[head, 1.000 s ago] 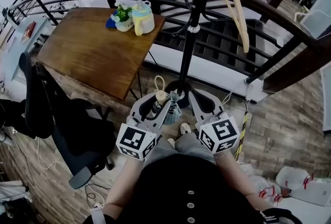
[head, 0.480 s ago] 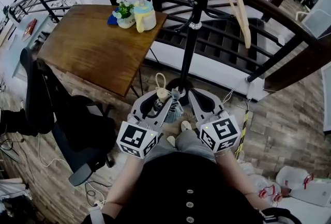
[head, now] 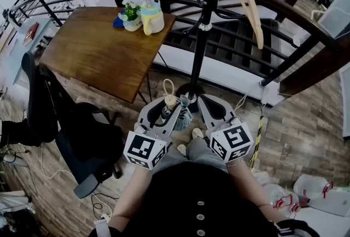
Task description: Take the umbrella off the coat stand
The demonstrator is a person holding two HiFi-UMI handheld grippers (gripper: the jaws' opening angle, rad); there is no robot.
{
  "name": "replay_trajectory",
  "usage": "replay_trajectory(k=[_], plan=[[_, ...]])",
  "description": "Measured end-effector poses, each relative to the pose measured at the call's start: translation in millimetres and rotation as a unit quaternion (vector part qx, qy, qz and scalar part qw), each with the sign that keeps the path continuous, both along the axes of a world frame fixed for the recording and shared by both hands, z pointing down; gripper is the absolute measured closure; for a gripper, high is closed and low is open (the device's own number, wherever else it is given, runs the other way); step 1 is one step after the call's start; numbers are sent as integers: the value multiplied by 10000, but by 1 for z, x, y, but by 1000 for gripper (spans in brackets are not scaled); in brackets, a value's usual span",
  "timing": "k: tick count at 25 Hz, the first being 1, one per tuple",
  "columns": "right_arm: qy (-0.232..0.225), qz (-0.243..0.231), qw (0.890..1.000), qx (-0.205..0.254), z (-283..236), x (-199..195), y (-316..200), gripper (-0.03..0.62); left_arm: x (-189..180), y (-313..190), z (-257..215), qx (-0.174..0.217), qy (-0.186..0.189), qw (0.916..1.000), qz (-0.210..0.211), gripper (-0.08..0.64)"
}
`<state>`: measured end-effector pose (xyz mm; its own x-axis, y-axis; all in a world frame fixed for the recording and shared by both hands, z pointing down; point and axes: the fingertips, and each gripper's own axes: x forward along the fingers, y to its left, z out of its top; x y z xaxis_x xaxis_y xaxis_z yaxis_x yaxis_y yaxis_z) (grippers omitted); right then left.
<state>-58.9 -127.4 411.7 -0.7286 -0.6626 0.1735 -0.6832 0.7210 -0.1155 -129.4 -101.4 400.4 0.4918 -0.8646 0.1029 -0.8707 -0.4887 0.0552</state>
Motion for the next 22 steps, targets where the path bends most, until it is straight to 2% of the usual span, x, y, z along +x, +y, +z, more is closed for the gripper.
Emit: replay_trajectory(k=[10, 22], plan=[[167, 58, 9998, 37, 6, -1, 4, 566, -1, 2, 5, -64, 97, 9999, 29, 414], [96, 241, 9997, -23, 8, 2, -1, 566, -3, 3, 7, -46, 72, 9999, 56, 415]])
